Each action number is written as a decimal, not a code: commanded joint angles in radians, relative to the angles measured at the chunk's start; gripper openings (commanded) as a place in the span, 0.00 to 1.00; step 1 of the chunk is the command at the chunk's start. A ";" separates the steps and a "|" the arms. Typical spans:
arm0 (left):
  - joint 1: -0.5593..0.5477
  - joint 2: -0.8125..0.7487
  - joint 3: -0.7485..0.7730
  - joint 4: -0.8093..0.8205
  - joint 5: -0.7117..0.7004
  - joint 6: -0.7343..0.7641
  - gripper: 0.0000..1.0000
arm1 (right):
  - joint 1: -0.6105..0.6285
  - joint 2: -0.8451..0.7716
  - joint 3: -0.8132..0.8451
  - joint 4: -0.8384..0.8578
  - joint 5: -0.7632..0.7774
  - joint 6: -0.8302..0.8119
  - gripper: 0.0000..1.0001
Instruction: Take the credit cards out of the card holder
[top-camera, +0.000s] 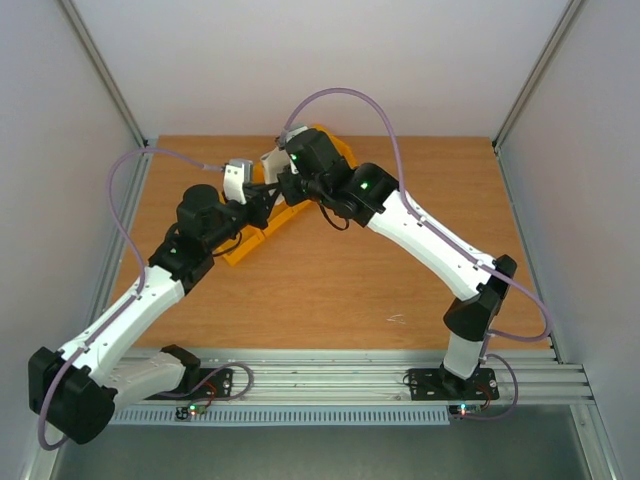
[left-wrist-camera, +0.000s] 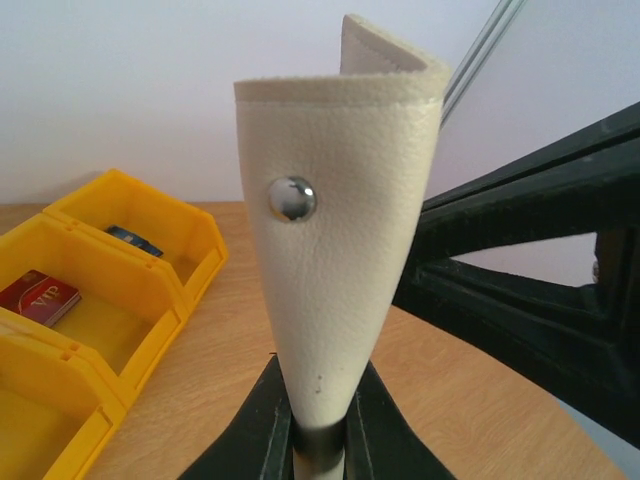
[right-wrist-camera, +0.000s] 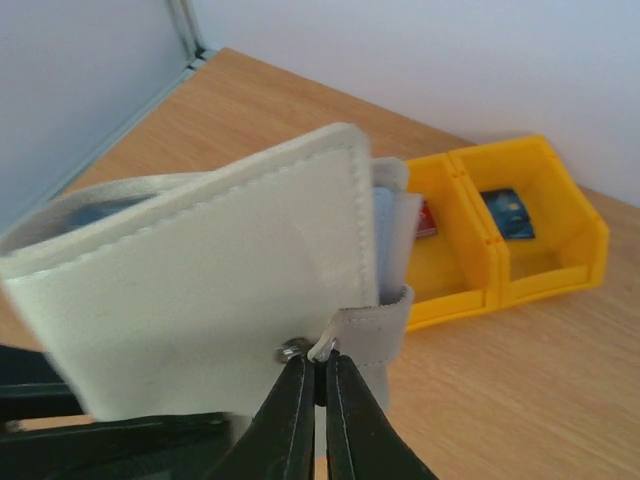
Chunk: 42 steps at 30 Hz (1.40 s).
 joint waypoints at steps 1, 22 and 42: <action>-0.014 -0.018 0.006 0.117 0.065 0.006 0.00 | -0.029 0.034 0.013 -0.048 0.093 0.007 0.01; -0.003 -0.039 0.075 0.310 0.347 0.206 0.00 | -0.375 -0.463 -0.514 0.180 -1.026 -0.243 0.51; -0.026 -0.061 0.130 0.353 0.531 -0.043 0.00 | -0.500 -0.437 -0.472 0.216 -1.341 -0.174 0.53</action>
